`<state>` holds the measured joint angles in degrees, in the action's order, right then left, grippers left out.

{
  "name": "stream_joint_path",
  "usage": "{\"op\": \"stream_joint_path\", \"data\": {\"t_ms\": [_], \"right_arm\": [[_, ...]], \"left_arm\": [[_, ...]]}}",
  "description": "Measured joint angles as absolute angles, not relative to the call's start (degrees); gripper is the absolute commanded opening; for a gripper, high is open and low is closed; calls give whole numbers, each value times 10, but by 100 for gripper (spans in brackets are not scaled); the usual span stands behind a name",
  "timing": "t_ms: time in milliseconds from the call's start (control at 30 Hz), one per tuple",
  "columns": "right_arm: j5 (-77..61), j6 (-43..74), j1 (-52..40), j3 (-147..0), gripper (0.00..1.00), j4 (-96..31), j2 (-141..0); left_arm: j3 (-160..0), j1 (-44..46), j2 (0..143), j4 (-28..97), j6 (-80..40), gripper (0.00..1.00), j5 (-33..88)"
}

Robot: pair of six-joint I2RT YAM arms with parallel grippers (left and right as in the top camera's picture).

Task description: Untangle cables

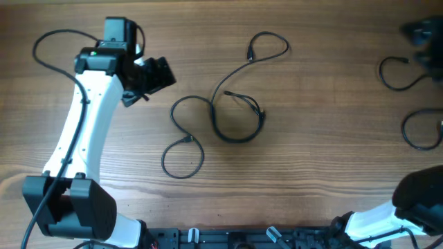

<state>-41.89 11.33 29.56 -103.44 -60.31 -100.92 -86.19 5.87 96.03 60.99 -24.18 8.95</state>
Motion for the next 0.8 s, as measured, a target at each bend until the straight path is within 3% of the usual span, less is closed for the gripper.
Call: {"op": "stream_joint_path", "data": {"t_ms": [167, 400, 800], "right_arm": [[-336, 90, 171, -1034, 100, -620, -1009], [-222, 113, 166, -1032, 100, -644, -1009], [-198, 117, 166, -957, 100, -647, -1009]], "left_arm": [[-858, 127, 960, 510, -244, 93, 154], [-858, 249, 1068, 332, -359, 90, 173], [-858, 324, 1127, 380, -394, 84, 175]]}}
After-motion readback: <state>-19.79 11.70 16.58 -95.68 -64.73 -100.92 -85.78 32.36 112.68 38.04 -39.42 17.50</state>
